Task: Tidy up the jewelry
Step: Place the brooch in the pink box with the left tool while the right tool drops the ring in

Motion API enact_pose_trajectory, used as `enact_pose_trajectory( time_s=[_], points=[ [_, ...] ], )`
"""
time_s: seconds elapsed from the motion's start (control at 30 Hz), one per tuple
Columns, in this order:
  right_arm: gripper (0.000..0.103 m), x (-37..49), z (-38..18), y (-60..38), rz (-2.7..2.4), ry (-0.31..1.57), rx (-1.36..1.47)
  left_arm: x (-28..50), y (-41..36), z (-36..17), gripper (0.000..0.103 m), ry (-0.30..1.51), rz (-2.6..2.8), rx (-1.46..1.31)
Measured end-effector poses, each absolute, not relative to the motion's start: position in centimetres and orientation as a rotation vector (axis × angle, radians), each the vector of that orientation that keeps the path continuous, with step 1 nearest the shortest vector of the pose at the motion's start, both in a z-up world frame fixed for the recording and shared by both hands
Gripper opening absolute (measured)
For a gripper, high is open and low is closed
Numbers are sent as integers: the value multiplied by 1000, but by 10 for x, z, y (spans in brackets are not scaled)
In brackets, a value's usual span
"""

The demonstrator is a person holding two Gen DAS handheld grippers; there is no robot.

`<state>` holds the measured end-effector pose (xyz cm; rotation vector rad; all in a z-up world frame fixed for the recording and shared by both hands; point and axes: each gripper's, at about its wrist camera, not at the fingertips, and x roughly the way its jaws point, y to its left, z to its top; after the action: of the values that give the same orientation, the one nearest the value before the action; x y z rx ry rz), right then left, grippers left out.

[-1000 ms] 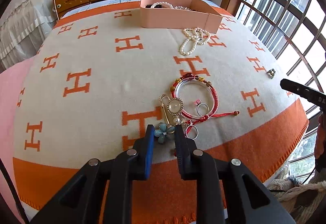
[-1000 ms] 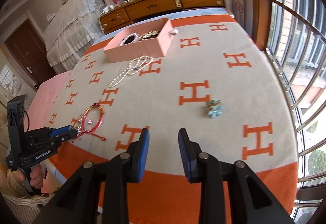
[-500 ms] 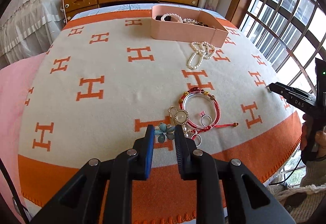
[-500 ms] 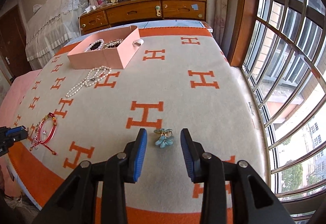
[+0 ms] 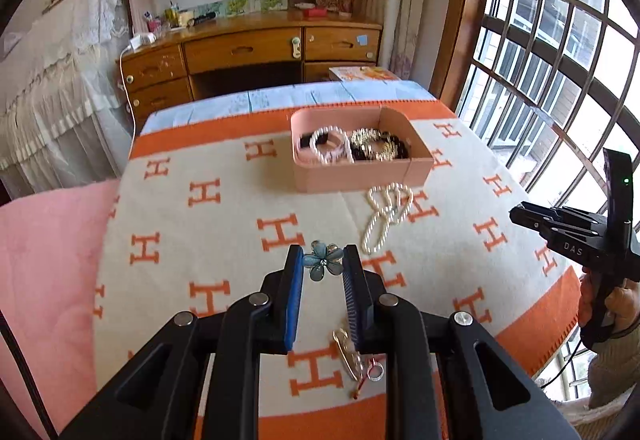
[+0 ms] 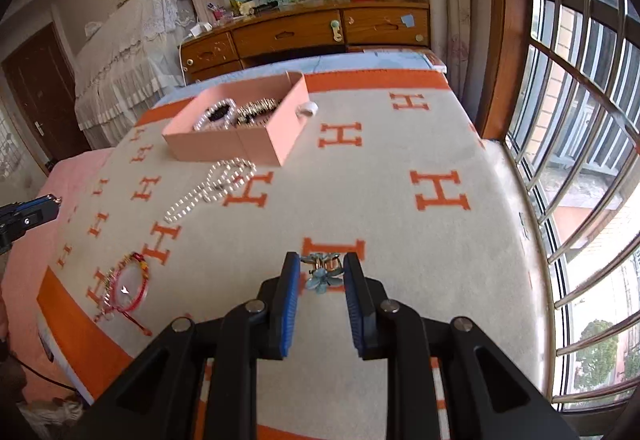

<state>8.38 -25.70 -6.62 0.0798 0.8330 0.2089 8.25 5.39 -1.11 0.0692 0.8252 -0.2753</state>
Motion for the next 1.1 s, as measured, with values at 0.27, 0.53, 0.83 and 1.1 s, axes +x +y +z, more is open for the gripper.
enact_pose_trajectory(
  time_s=[0.27,0.53,0.83,1.1],
  points=[
    [22,118,31,-235,325,652,177,139,35,49,18,716,-271,87],
    [22,164,64,-217,328,588,243,191,11,52,18,713,-257,66],
    [22,204,46,-193,307,631,190,236,-12,16,18,751,-217,71],
    [23,247,-5,-189,257,759,179,276,-18,-40,18,866,-184,39]
  ],
)
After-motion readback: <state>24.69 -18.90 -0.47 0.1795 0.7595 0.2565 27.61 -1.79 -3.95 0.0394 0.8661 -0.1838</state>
